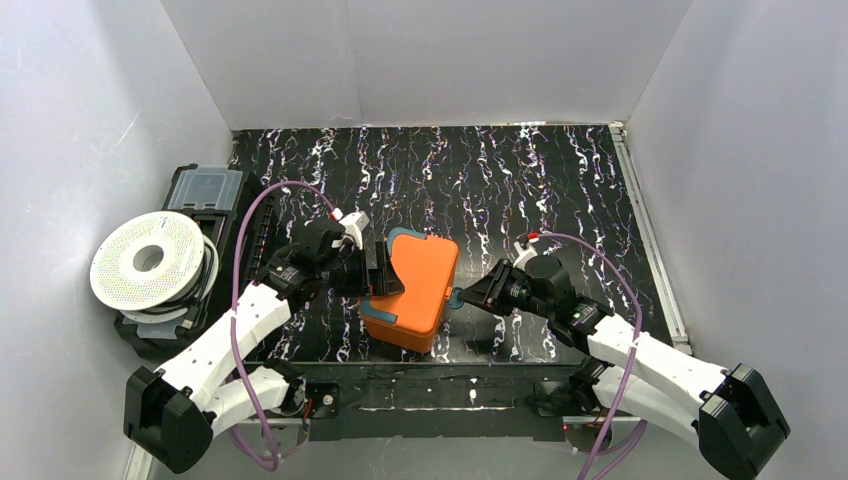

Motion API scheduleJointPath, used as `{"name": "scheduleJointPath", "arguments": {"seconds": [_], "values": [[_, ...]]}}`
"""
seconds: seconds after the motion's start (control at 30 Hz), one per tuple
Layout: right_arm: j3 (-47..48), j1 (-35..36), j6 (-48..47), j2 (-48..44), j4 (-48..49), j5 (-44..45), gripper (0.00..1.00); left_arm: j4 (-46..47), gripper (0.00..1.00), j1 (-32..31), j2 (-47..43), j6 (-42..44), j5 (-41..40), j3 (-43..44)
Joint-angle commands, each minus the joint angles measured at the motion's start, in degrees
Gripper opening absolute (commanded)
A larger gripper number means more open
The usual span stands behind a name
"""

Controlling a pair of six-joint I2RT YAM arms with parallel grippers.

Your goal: Organize the medicine kit

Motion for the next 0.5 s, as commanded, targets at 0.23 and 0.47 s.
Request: {"name": "scheduleJointPath", "arguments": {"seconds": [0.23, 0.47], "values": [[0.89, -0.09, 0.4, 0.46, 2.38, -1.38, 0.19, -0.17, 0.98, -0.13, 0.39, 0.79, 0.52, -1.33], [3.82, -0.1, -2.32, -0.69, -2.78, -0.34, 0.08, -0.22, 0.98, -0.13, 0.25, 0.88, 0.65, -1.55]]}}
